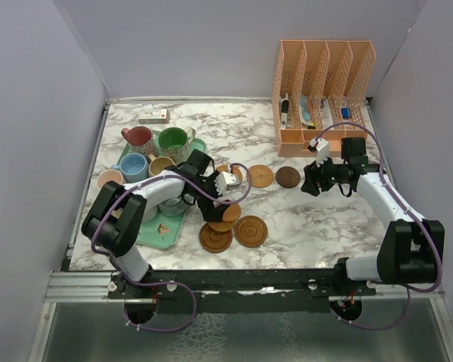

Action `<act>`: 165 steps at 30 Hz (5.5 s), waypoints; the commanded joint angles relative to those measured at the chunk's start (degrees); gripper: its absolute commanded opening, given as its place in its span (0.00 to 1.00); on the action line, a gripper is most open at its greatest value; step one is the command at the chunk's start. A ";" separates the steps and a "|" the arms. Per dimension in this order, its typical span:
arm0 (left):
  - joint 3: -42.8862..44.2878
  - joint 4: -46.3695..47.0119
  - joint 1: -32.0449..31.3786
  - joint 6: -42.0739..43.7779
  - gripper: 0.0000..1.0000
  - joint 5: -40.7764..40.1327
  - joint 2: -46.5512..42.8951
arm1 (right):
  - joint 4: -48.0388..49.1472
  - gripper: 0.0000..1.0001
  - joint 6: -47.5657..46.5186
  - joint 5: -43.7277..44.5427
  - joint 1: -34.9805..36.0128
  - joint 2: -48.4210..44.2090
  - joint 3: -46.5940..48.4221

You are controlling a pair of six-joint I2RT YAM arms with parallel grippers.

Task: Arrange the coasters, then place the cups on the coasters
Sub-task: Move the coaster to the center of the board.

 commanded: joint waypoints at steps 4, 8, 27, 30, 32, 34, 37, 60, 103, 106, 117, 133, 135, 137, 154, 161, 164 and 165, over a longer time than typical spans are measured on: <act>4.51 -0.70 -1.70 0.28 0.93 1.76 3.25 | -0.44 0.59 -0.81 -0.67 0.32 -0.54 -0.66; 6.30 -0.08 -3.38 -0.11 0.89 1.17 6.59 | -0.49 0.59 -0.78 -0.54 0.31 -0.44 -0.64; 16.72 3.21 -14.89 -3.81 0.80 -0.58 18.99 | -1.07 0.59 -0.39 -1.22 0.24 -1.52 -0.23; 19.49 4.11 -17.11 -5.19 0.79 -0.72 21.62 | -0.85 0.59 0.13 0.27 0.23 -1.67 -0.07; 21.65 4.75 -18.71 -6.23 0.79 -0.93 23.33 | -0.05 0.59 1.34 3.78 0.17 -1.46 0.19; 23.38 6.14 -20.45 -7.51 0.79 -1.46 25.01 | 1.85 0.59 4.54 11.16 -0.17 -1.18 0.11; 26.05 9.57 -23.04 -10.20 0.78 -3.00 27.64 | 3.63 0.59 6.30 17.11 -1.56 -0.83 -0.05; 3.39 20.92 -15.22 -4.20 0.96 5.22 2.36 | -7.79 0.55 -15.49 -6.11 -1.64 1.17 -5.07; -4.39 21.96 -9.60 -0.64 0.99 1.09 -10.10 | 1.53 0.62 -16.65 27.87 3.69 7.72 -9.38; -4.56 21.90 -9.51 -0.42 0.99 0.68 -10.44 | 1.71 0.62 -16.33 28.56 3.36 8.56 -8.82; -5.04 22.05 -9.53 0.14 0.99 0.31 -10.84 | 1.98 0.59 -15.38 33.08 1.78 8.36 -8.21; -5.13 21.74 -9.55 0.31 0.99 -0.02 -11.20 | 4.10 0.57 -14.11 35.10 -2.81 13.26 -3.43; -5.13 21.71 -9.52 0.44 0.99 -0.07 -11.31 | 3.81 0.57 -14.17 35.15 -2.89 13.95 -2.83; -5.14 21.57 -9.55 0.50 0.99 -0.16 -11.29 | 3.45 0.57 -14.28 35.48 -2.84 14.30 -2.39; -5.00 21.07 -9.46 1.23 0.99 -0.12 -11.11 | -3.29 0.57 -18.20 35.81 -2.95 11.71 -5.20; -5.22 21.05 -9.46 1.48 0.99 -0.09 -11.11 | -5.79 0.57 -18.48 34.50 -2.93 10.16 -5.18; -5.29 20.92 -9.38 1.58 0.99 -0.16 -11.21 | -6.22 0.57 -18.66 35.07 -2.93 9.65 -5.92; -5.35 20.93 -9.37 1.65 0.99 -0.15 -11.24 | -6.35 0.57 -18.77 35.04 -2.93 9.47 -6.15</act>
